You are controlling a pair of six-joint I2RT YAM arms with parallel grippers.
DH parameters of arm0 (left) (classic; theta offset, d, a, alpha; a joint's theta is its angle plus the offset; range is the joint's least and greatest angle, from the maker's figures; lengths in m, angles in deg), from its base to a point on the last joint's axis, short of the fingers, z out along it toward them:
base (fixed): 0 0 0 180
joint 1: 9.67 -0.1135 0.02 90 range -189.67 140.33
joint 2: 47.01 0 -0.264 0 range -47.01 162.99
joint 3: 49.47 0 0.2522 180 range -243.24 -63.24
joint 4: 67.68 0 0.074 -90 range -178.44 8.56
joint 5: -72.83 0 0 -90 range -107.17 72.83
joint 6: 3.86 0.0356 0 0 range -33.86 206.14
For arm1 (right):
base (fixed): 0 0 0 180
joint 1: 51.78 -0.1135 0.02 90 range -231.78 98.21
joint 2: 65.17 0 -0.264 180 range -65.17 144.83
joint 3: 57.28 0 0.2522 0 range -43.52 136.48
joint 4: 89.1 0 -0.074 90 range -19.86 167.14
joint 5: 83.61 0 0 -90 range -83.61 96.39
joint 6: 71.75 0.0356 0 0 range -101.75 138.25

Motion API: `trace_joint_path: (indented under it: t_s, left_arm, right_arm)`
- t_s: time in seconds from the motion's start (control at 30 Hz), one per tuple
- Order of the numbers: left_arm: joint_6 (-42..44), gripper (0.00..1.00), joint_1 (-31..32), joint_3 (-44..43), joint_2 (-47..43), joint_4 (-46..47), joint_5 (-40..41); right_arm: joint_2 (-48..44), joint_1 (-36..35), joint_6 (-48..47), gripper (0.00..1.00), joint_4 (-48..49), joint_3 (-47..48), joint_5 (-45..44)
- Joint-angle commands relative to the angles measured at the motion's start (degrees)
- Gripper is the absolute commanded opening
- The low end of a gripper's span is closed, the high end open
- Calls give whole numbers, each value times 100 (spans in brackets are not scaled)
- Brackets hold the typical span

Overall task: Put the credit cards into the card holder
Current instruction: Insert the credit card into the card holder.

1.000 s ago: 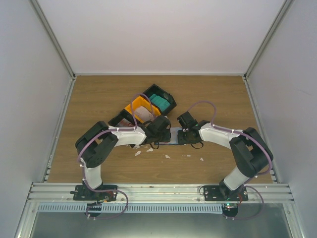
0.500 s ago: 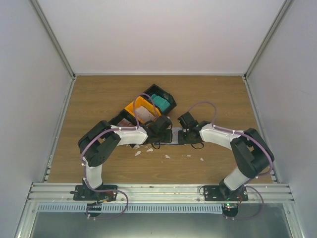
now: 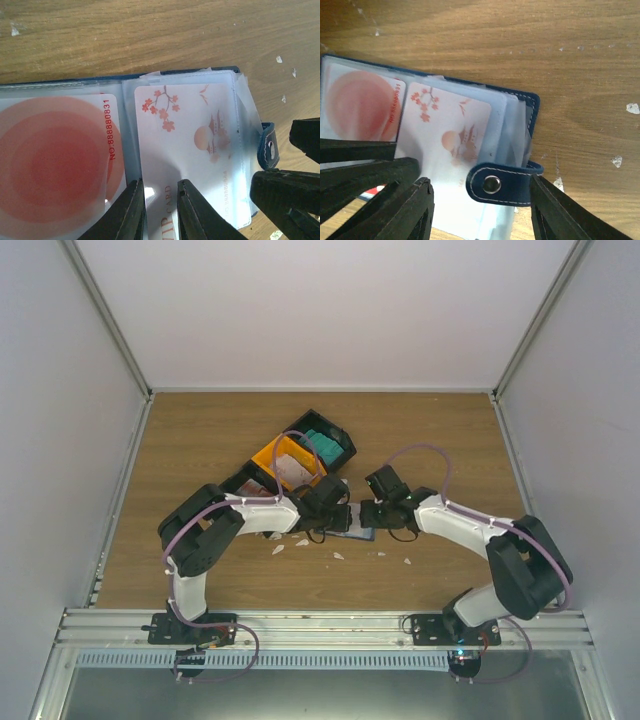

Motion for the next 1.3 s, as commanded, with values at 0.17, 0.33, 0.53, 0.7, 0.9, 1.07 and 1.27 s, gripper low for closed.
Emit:
trace_joint_path:
  t_s: [0.17, 0.33, 0.53, 0.7, 0.9, 1.07, 1.27]
  left_arm:
    - [-60, 23, 58, 35, 132, 57, -303]
    - [-88, 22, 67, 69, 141, 159, -621]
    - [-65, 21, 108, 34, 193, 253, -870]
    - [11, 21, 118, 20, 183, 379, -1050]
    - [108, 22, 120, -17, 100, 456, -1211]
    - [114, 28, 120, -140, 4, 80, -962]
    - [-10, 40, 120, -240, -313, -520, -564]
  right_arm:
    - [175, 22, 454, 54, -32, -190, 26]
    - [182, 18, 480, 55, 106, -371, 345]
    - [276, 22, 421, 54, 401, -378, 761]
    - [283, 22, 376, 54, 363, -301, 651]
    - [16, 21, 375, 55, 10, -194, 161]
    - [-285, 22, 414, 60, -449, -43, -514]
    - [-623, 17, 321, 63, -779, 50, -630]
